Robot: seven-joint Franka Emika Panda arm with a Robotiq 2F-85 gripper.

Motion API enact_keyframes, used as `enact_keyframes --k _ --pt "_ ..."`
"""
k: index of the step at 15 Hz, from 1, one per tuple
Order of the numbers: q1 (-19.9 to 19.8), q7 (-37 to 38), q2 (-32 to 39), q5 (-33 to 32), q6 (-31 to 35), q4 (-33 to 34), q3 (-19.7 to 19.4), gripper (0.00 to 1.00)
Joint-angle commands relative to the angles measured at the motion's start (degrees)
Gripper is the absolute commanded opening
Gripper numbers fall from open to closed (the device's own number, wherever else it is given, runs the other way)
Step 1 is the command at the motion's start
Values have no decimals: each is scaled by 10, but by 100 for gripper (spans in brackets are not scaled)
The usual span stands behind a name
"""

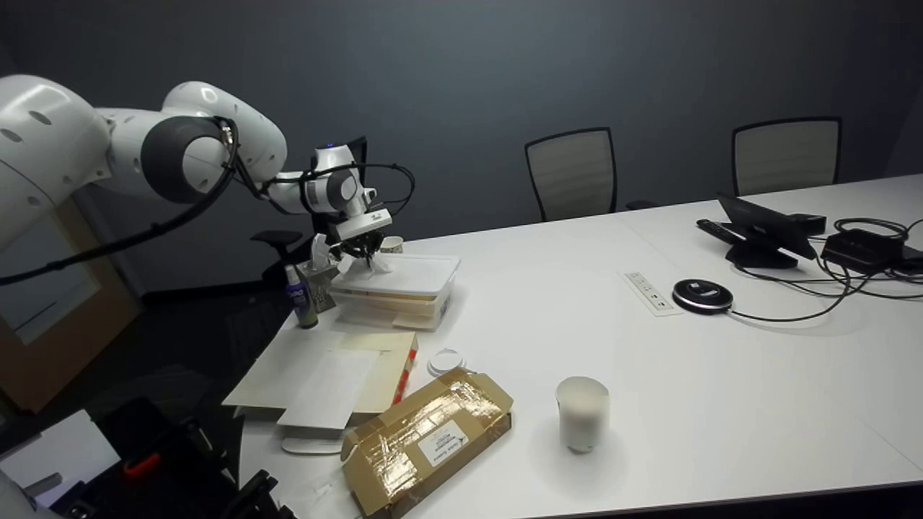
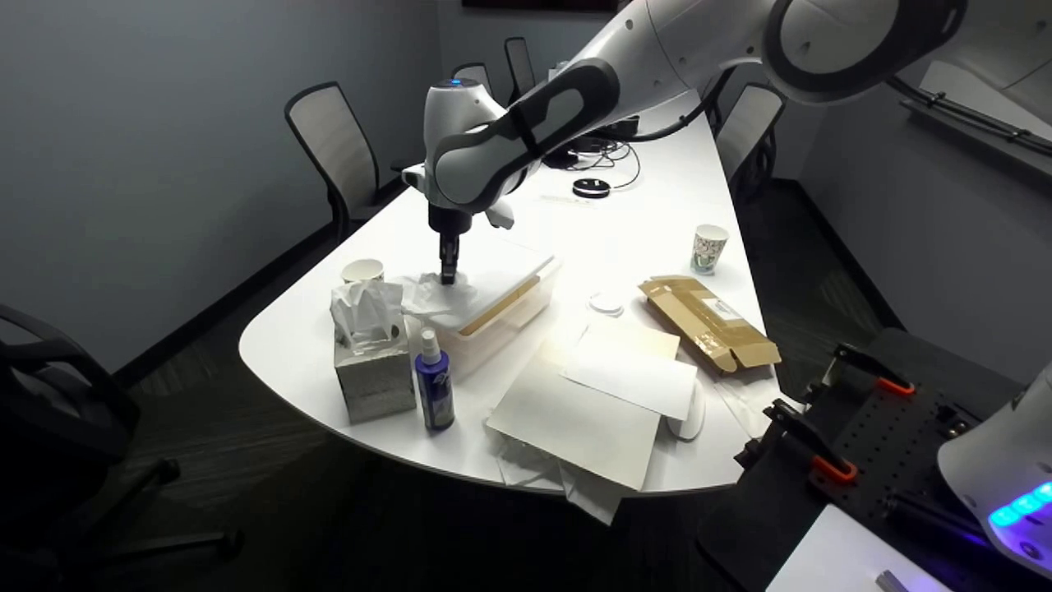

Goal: Use the tissue to wipe the top of the container

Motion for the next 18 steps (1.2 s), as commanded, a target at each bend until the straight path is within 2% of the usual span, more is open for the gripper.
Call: enact_keyframes --k 1,7,12,18 --pt "18 25 5 -31 -19 4 -34 0" --pt "31 49 -16 -58 -23 -25 -57 0" --pt "24 32 -24 -43 -70 -33 -35 0" --pt "0 -7 -27 -9 -127 -28 21 0"
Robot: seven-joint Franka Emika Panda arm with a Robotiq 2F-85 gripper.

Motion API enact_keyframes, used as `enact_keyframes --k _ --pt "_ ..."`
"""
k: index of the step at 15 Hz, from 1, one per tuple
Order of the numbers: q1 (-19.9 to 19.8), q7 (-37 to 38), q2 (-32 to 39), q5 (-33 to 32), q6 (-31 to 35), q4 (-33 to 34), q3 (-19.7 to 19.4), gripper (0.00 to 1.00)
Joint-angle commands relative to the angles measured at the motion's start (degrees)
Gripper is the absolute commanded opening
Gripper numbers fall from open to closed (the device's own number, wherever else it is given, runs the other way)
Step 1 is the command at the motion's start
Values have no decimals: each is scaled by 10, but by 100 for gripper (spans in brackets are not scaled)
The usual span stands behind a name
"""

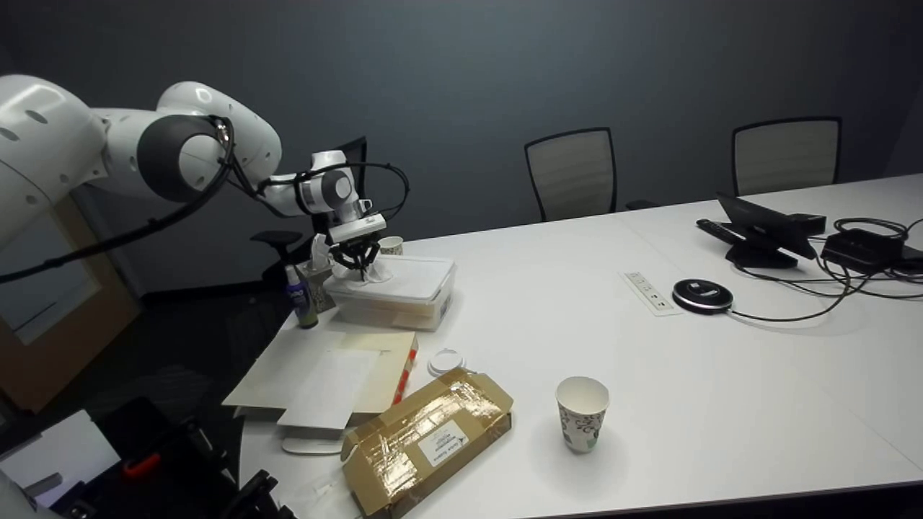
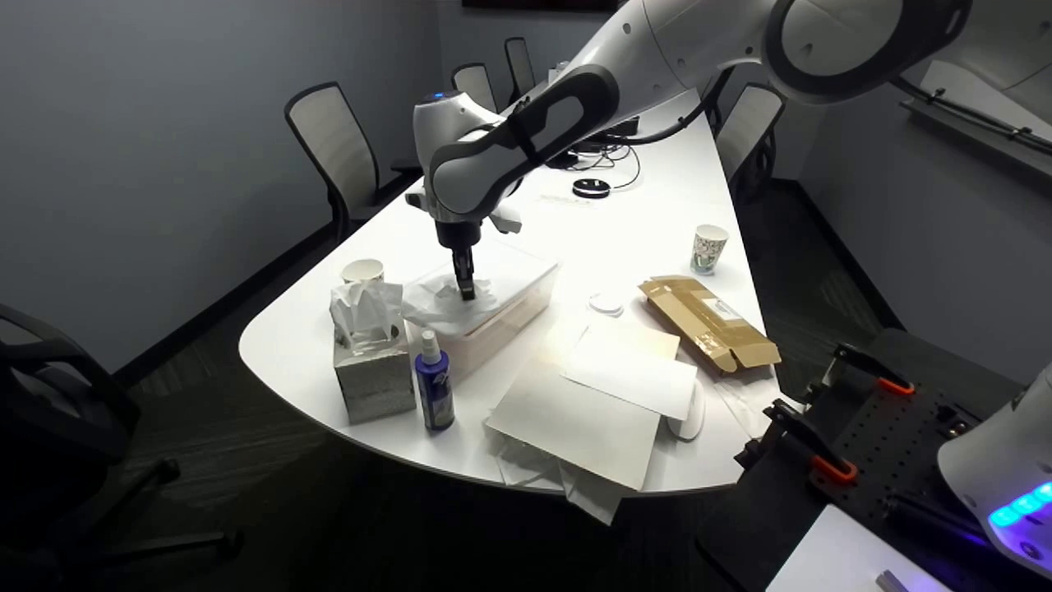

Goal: Use the tissue to wipe the top of the container

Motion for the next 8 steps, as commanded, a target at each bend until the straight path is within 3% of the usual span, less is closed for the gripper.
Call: enact_keyframes --k 1,8 --pt "-21 -33 -22 32 -29 -23 38 0" --pt "-95 -91 -26 123 -3 -35 129 0"
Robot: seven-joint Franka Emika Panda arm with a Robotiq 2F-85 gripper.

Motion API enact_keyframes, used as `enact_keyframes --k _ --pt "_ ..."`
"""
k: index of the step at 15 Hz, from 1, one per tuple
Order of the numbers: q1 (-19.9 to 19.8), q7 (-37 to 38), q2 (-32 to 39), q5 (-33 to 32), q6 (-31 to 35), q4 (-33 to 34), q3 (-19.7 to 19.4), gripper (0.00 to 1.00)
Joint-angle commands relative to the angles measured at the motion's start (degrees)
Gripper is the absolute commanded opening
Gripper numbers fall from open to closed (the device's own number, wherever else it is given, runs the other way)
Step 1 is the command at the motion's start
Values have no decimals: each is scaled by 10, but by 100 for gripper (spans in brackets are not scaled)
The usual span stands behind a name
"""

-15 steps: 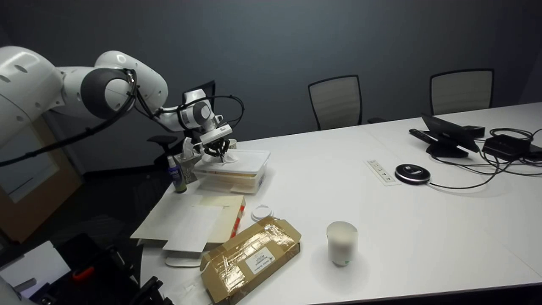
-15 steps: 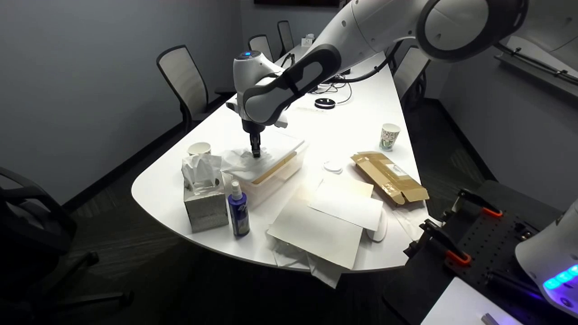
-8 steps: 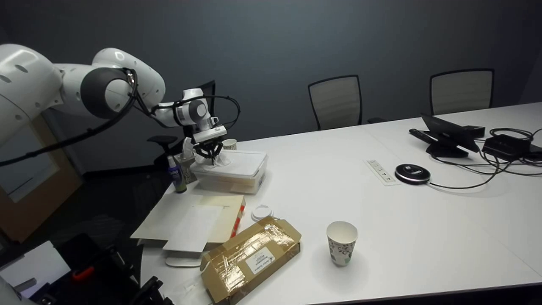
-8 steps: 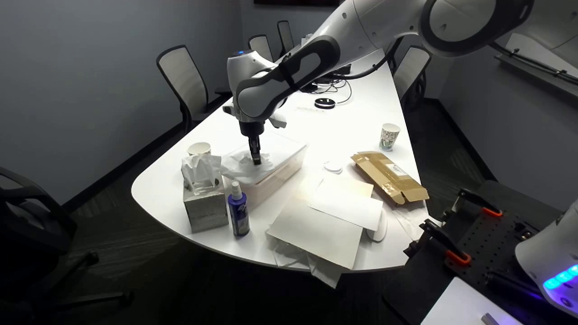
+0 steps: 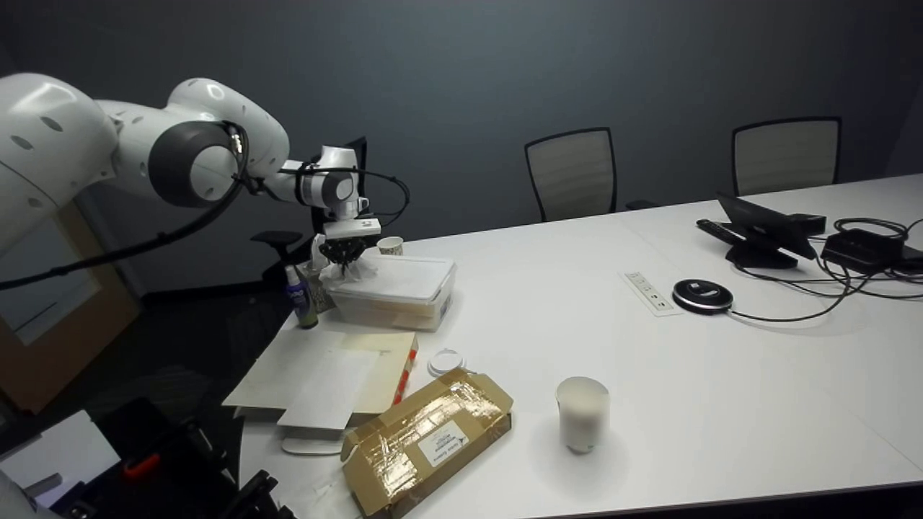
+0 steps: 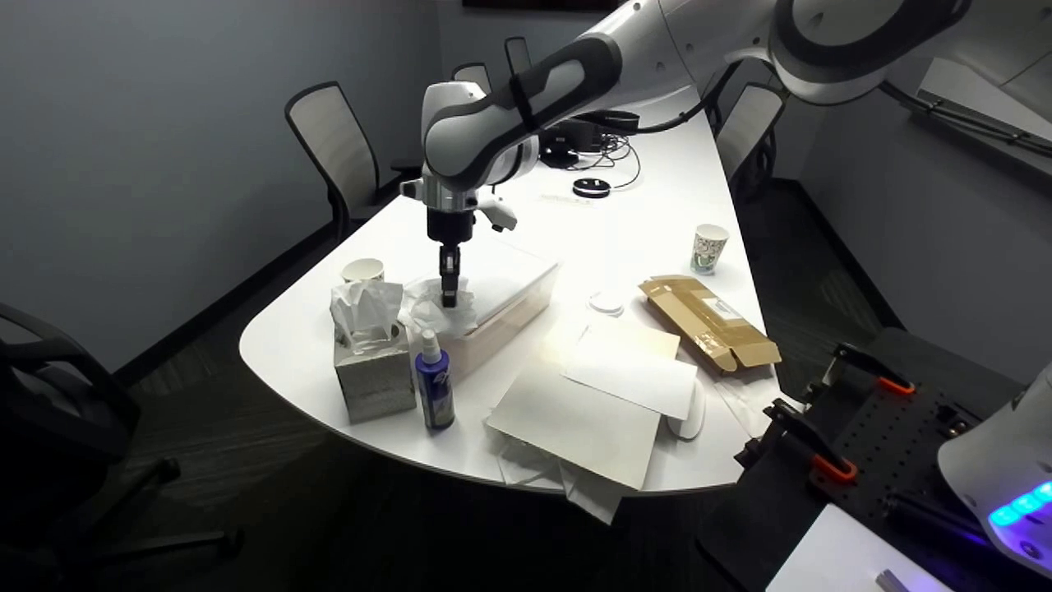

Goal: Use the tissue to wipe the top of the container

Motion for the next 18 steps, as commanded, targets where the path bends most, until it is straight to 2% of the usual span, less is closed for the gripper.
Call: enact_keyframes --k 1,3,7,8,12,18 --pt "-51 -31 -34 49 16 -43 50 0" --pt "-76 -31 -61 65 19 -72 69 0" --pt "-122 -5 -150 81 16 -169 97 0" --pt "-114 -11 -176 117 11 -189 78 0" --pt "-123 31 -271 192 -37 -290 63 0" --pt "-119 89 -390 294 -163 -451 27 0"
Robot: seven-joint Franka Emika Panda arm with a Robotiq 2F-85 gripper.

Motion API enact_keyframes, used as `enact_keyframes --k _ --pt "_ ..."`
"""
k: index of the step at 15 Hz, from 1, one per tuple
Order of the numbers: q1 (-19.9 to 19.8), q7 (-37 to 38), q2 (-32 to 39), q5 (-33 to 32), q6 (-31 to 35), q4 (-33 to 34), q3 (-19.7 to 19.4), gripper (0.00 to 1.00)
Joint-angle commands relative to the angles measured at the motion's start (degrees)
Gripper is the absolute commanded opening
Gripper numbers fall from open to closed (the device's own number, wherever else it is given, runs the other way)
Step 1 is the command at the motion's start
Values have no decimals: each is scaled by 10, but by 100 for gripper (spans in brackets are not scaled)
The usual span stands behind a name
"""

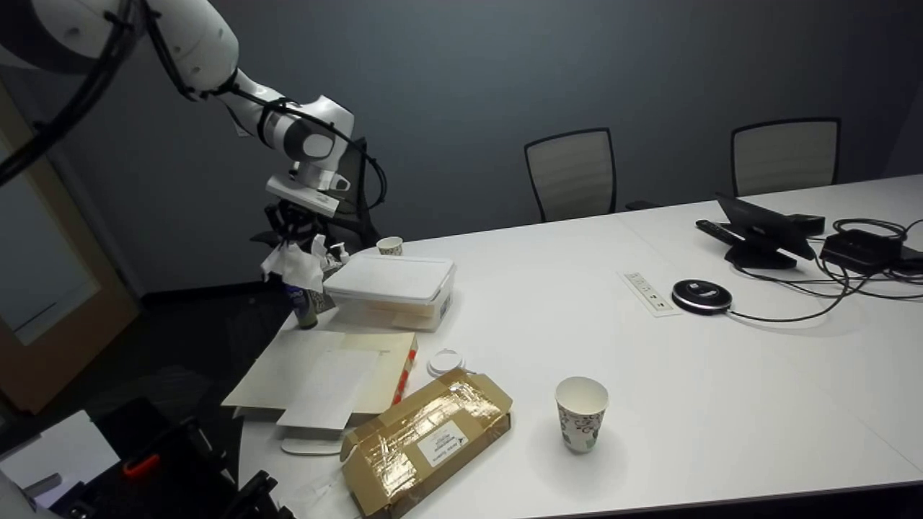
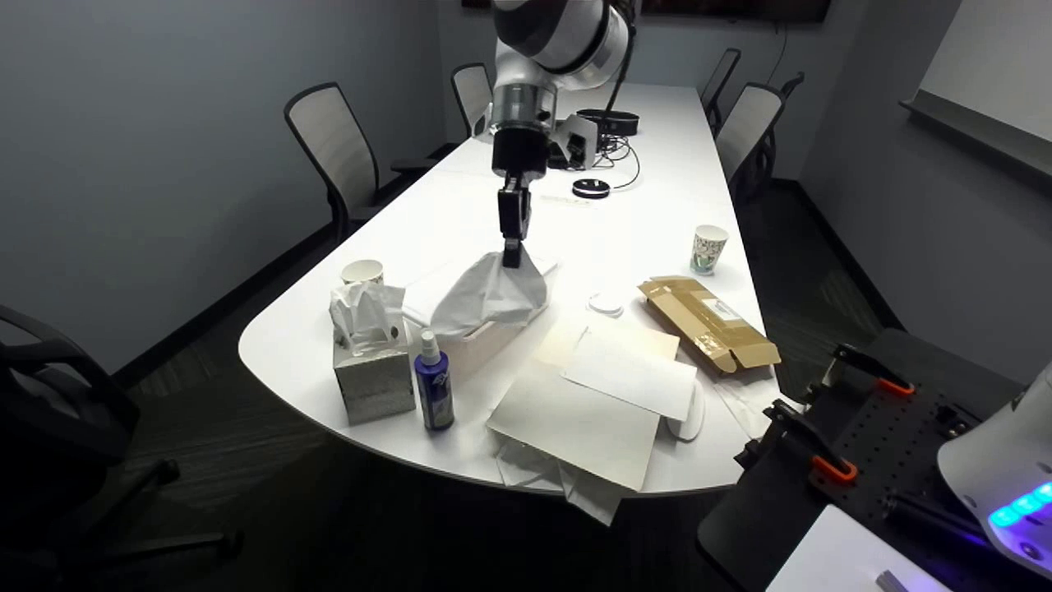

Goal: Use the tissue to wipe the top of the container

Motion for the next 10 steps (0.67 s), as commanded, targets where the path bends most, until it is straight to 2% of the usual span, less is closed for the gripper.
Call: enact_keyframes --k 1,4,10 --pt "5 32 -86 55 -65 -113 -30 0" --pt "24 26 -84 62 -90 -133 -54 0" --pt "51 -7 -9 40 -13 -108 -77 0"
